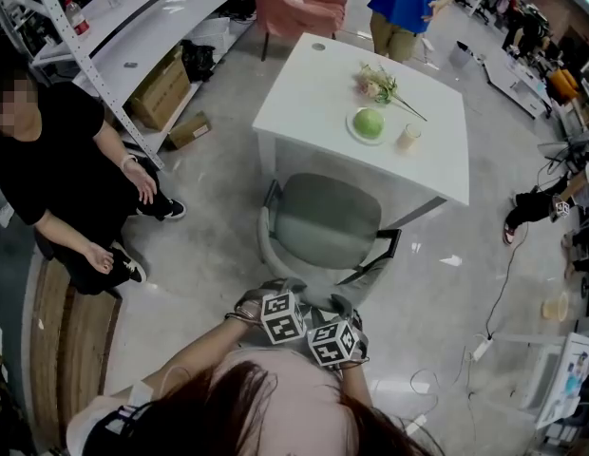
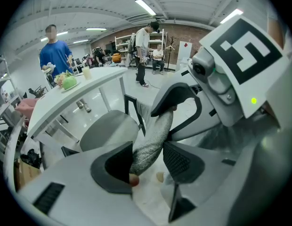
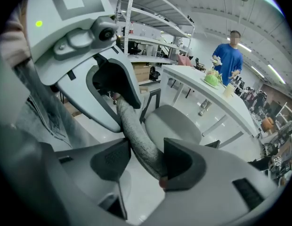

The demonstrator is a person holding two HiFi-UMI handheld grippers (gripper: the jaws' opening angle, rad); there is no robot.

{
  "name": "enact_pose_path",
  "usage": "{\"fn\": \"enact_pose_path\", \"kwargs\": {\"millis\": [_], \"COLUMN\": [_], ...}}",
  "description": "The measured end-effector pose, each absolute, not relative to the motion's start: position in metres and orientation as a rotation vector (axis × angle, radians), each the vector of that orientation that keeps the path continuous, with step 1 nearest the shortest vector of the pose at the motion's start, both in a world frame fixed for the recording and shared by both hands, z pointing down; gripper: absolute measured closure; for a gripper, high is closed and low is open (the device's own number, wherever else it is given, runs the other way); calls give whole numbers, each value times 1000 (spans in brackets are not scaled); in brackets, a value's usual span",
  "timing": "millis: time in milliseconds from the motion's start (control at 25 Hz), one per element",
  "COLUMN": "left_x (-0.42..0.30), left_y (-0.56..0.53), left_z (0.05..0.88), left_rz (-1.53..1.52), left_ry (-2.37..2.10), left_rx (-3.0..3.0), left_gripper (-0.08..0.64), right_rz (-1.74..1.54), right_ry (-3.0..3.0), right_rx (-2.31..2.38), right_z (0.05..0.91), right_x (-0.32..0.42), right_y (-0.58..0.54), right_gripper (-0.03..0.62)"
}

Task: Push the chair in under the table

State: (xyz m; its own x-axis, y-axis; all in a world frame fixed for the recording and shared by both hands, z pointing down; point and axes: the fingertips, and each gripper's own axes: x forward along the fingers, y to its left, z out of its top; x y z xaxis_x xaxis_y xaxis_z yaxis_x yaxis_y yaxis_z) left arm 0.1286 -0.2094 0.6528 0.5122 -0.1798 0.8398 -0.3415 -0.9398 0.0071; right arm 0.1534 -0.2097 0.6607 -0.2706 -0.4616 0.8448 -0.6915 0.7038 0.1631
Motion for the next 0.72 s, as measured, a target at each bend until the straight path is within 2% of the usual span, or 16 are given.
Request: {"fn": "enact_pose_path", "kwargs": {"millis": [720], "left_x": [143], "left_y": [-262], "left_z": [654], "left_rz": [1393], "left_ry": [-463], "left_rx": [2590], "left_gripper": [356], "right_rz": [285], "right_ry": [-1912], "right_rx": [877], "right_z": [664], "right_x": [168], "right_y": [-262], "right_gripper": [368]}}
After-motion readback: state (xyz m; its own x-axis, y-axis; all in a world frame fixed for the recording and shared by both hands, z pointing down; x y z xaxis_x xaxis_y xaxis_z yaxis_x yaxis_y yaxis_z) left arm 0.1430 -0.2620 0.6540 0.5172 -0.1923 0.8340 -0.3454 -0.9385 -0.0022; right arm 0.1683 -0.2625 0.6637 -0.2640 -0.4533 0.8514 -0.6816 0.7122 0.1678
